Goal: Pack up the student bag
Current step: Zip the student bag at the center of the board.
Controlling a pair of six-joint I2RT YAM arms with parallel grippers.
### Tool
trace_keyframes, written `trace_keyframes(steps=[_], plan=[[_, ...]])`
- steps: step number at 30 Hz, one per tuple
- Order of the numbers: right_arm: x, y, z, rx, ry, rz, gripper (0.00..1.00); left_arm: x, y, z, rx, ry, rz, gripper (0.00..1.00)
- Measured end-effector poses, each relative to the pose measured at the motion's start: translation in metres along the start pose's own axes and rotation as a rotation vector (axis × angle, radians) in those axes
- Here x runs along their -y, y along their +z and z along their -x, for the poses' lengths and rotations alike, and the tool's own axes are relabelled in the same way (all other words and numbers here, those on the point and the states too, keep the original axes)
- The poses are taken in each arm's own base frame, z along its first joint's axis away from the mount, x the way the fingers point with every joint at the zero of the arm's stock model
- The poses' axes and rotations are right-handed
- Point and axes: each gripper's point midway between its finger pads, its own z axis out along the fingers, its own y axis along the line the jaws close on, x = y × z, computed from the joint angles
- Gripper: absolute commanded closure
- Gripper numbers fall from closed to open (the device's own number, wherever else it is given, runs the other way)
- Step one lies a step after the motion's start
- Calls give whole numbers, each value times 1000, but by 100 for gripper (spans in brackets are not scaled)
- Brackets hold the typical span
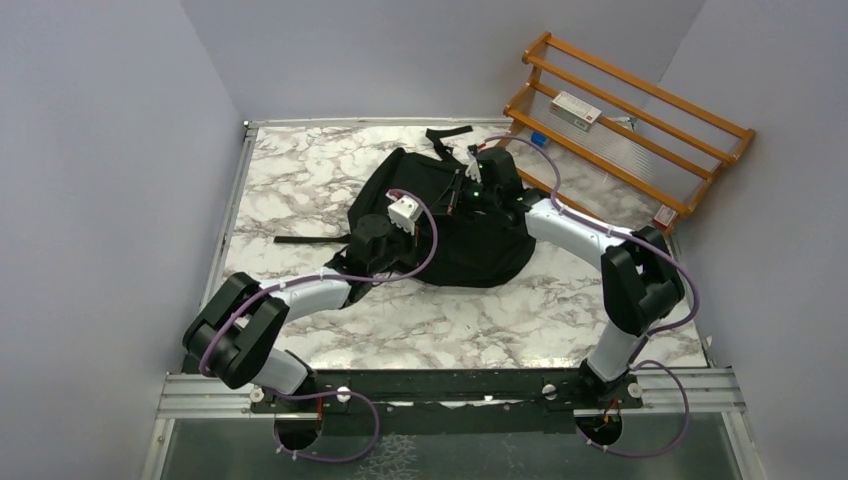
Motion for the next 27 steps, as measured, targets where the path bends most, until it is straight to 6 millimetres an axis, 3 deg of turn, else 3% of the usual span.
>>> trace_keyframes(steps=[11,27], plan=[[25,12,7,19,39,-70,99,7,-9,-18,-12,7,-6,100],[59,21,65,194,-5,-207,100,9,-16,-18,-3,13,-4,100]])
